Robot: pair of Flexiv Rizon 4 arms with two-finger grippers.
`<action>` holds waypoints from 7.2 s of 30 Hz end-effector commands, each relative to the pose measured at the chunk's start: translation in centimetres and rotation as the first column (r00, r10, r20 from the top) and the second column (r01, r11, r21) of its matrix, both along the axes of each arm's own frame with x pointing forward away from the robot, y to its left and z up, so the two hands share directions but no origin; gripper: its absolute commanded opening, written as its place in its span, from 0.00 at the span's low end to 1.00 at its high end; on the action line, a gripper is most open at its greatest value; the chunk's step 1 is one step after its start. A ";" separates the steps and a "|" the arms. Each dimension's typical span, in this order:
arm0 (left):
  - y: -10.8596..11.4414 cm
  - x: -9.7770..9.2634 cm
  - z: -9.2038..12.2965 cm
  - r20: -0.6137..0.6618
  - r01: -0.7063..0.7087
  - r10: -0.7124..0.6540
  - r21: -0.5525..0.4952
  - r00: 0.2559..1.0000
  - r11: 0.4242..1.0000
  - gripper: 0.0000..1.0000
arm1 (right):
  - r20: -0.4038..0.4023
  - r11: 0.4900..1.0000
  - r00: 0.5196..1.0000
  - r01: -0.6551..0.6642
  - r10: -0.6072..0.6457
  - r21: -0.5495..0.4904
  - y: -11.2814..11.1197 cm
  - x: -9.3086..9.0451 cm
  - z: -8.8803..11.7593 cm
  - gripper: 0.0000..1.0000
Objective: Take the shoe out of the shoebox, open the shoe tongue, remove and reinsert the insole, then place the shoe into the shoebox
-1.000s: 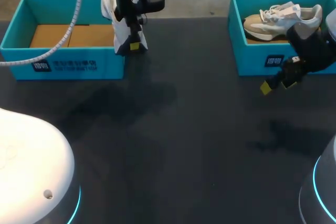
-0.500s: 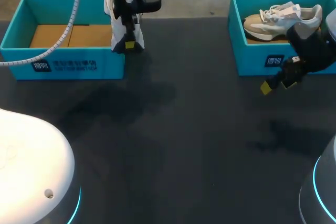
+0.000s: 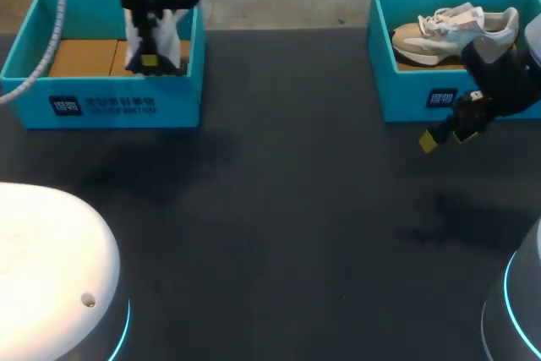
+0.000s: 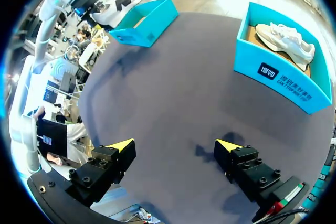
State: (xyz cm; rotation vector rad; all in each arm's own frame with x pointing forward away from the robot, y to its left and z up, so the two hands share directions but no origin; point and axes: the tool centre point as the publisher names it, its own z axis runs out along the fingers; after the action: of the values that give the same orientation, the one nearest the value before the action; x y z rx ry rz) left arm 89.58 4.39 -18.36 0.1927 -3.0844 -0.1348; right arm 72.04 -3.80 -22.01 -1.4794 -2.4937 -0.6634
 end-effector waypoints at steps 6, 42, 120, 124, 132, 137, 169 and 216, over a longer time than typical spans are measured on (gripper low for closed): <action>5.9 1.9 -0.5 -0.008 -0.028 0.028 -0.016 1.000 0.999 0.00 | -0.001 1.000 1.000 0.000 0.000 -0.001 0.0 0.0 -0.1 1.00; 22.8 6.2 -1.1 0.001 -0.086 0.086 0.008 0.996 0.996 0.00 | -0.001 1.000 1.000 0.000 0.000 -0.001 0.0 0.0 -0.1 1.00; 29.0 9.1 1.9 -0.182 0.952 -0.937 -0.021 0.297 0.306 0.00 | -0.001 1.000 1.000 0.000 0.000 -0.001 0.0 0.0 -0.1 1.00; 29.0 9.1 1.9 -0.182 0.952 -0.937 -0.021 0.297 0.306 0.00 | -0.001 1.000 1.000 0.000 0.000 -0.001 0.0 0.0 -0.1 1.00; 29.0 9.1 1.9 -0.182 0.952 -0.937 -0.021 0.297 0.306 0.00 | -0.001 1.000 1.000 0.000 0.000 -0.001 0.0 0.0 -0.1 1.00; 28.8 9.2 1.6 -0.176 0.977 -0.964 -0.035 0.200 0.210 0.00 | -0.001 1.000 1.000 0.000 0.000 -0.001 0.0 0.0 -0.1 1.00; 27.6 11.7 1.4 -0.111 0.999 -0.994 -0.034 0.003 0.007 0.00 | -0.001 1.000 1.000 0.000 0.000 -0.001 0.0 0.0 -0.1 1.00; 26.8 20.6 -7.4 -0.115 0.998 -0.992 0.013 -0.055 -0.056 0.00 | -0.001 1.000 1.000 0.000 0.000 -0.001 0.0 0.0 -0.1 1.00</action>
State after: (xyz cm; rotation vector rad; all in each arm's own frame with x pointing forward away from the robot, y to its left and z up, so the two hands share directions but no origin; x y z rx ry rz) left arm 109.79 31.18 -25.24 -2.1146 -2.2516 -0.2947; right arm 72.04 -3.80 -22.01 -1.4793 -2.4938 -0.6634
